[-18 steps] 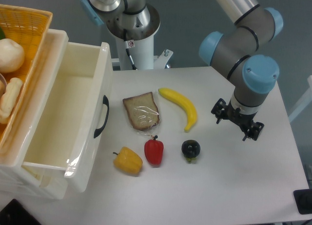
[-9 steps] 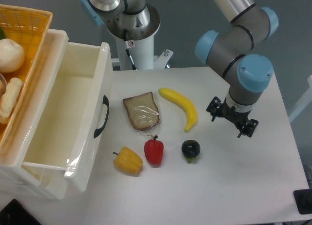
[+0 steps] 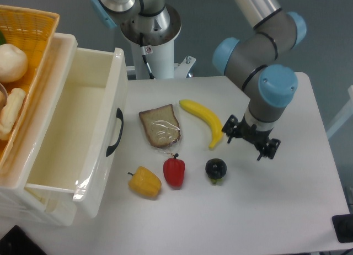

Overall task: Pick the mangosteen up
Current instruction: 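Move the gripper over the dark purple mangosteen and lower it, then close the gripper fingers around the mangosteen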

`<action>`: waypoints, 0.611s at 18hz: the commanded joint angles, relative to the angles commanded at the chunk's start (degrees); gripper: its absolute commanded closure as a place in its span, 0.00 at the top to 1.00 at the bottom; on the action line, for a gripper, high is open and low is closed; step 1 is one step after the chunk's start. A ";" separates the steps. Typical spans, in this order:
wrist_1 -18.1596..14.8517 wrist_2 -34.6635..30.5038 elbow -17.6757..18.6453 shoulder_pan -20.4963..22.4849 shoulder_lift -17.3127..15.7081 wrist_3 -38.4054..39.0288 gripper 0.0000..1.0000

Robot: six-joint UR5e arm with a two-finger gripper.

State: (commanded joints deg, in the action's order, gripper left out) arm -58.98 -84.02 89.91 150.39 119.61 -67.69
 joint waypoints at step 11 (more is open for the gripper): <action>-0.17 -0.35 2.46 -1.94 0.36 4.23 1.00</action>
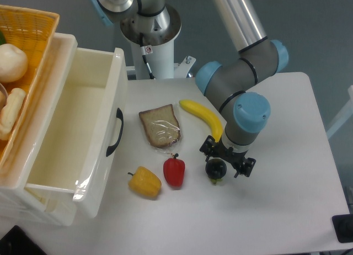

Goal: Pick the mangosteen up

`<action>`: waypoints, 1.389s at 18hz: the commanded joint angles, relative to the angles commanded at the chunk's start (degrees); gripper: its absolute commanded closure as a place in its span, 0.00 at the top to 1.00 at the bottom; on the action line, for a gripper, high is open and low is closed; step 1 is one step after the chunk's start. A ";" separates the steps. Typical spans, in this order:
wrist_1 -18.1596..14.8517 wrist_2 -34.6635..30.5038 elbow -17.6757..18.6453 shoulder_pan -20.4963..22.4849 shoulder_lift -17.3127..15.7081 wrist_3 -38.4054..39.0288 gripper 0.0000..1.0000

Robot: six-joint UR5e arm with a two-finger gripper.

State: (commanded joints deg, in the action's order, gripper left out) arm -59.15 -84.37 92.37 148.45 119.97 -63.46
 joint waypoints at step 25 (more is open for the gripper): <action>1.40 -2.11 -0.44 -0.53 1.58 -0.18 0.65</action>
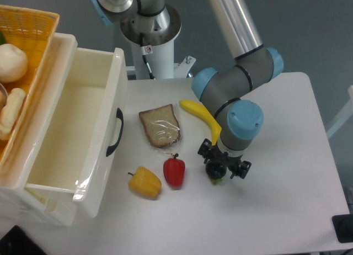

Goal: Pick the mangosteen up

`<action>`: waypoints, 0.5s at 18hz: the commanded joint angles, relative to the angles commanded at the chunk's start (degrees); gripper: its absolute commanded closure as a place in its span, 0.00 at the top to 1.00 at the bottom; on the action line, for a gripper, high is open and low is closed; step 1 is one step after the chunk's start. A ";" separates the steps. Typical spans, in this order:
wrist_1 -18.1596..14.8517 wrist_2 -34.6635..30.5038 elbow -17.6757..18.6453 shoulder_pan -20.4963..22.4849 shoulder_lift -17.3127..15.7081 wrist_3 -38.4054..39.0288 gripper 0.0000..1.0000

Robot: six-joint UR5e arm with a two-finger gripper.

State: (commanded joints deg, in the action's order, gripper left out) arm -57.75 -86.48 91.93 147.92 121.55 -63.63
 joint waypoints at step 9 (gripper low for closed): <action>-0.17 0.09 -1.75 0.17 0.00 0.09 0.28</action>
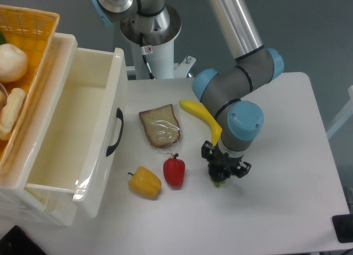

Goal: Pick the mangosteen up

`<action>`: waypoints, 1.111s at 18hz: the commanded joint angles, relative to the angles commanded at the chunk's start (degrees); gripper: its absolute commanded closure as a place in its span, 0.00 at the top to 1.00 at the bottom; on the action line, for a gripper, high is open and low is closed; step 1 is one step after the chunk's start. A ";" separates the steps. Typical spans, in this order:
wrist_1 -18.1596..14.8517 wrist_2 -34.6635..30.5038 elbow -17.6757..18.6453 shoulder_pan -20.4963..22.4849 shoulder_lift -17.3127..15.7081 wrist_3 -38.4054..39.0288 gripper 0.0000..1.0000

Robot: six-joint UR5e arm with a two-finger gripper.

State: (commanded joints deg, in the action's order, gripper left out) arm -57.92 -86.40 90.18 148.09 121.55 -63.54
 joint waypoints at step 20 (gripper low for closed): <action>-0.79 -2.81 -5.81 1.41 -3.16 -1.67 0.00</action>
